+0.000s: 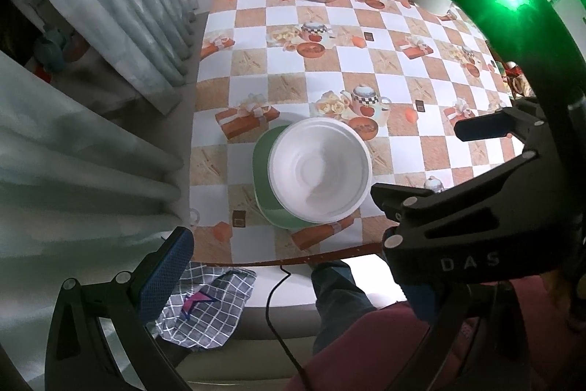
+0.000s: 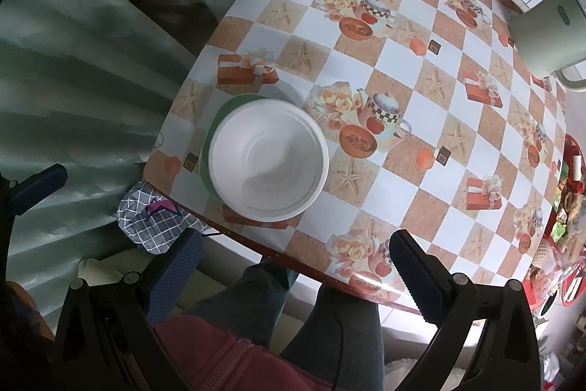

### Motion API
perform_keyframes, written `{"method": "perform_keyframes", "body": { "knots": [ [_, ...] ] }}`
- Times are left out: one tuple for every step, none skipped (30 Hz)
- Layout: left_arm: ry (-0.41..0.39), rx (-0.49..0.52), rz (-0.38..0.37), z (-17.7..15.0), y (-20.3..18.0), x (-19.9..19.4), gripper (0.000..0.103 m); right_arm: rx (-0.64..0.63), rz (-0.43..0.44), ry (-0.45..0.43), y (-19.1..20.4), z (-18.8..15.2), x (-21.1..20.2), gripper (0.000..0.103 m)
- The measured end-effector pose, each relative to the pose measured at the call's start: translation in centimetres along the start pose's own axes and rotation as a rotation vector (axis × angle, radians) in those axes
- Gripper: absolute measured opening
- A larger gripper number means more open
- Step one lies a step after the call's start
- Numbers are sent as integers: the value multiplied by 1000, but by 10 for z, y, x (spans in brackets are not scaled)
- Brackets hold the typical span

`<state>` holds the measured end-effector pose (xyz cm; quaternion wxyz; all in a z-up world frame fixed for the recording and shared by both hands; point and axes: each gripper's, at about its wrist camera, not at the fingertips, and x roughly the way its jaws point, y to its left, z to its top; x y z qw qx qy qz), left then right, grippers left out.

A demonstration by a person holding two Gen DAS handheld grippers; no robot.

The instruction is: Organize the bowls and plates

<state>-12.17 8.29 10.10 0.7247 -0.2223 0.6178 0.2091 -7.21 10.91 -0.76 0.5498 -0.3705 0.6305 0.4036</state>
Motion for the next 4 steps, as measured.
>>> {"method": "perform_keyframes", "body": {
  "knots": [
    [-5, -3, -3, -1, 0, 0, 103, -2, 3, 1, 0, 0, 0, 103],
    [-16, -9, -6, -1, 1, -1, 103, 0, 9, -4, -1, 1, 0, 103],
    [-31, -20, -19, -2, 1, -1, 103, 3, 15, -7, -3, 2, 0, 103],
    [-32, -28, -31, -1, 2, 1, 103, 8, 21, -10, -6, 2, 0, 103]
  ]
}}
